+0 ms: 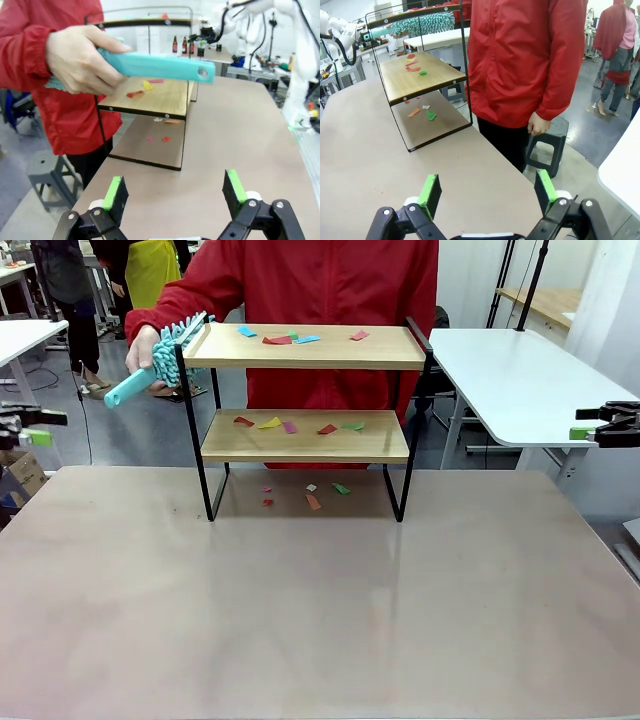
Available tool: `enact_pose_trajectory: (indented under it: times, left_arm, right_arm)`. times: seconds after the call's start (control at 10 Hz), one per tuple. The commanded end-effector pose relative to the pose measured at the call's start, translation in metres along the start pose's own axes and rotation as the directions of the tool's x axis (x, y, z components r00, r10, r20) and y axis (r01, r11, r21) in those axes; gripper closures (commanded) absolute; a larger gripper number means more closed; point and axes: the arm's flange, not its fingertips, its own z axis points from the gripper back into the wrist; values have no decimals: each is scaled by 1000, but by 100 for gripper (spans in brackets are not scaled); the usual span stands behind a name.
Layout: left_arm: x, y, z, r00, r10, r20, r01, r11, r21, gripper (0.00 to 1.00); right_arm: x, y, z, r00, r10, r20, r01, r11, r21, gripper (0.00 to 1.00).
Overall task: Clean the shelf.
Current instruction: Pick up the Duster handed by the human.
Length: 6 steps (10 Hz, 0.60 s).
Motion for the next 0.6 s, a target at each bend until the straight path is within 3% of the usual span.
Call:
enact_pose_trajectory:
  times: [0.0,0.2,0.3,0.5]
  left_arm:
    - [69,-6,9,981,149,-127,-146,989,35,0]
    - [125,-19,18,950,185,-250,-171,982,79,0]
    - [153,-31,17,914,258,-313,-216,963,163,0]
    - [203,-55,6,842,405,-356,-270,888,371,0]
  right_arm:
    - [2,2,-1,1000,0,6,0,1000,3,0]
    - [2,2,-1,1000,0,6,0,1000,3,0]
    - [2,2,-1,1000,0,6,0,1000,3,0]
    - [2,2,-1,1000,0,6,0,1000,3,0]
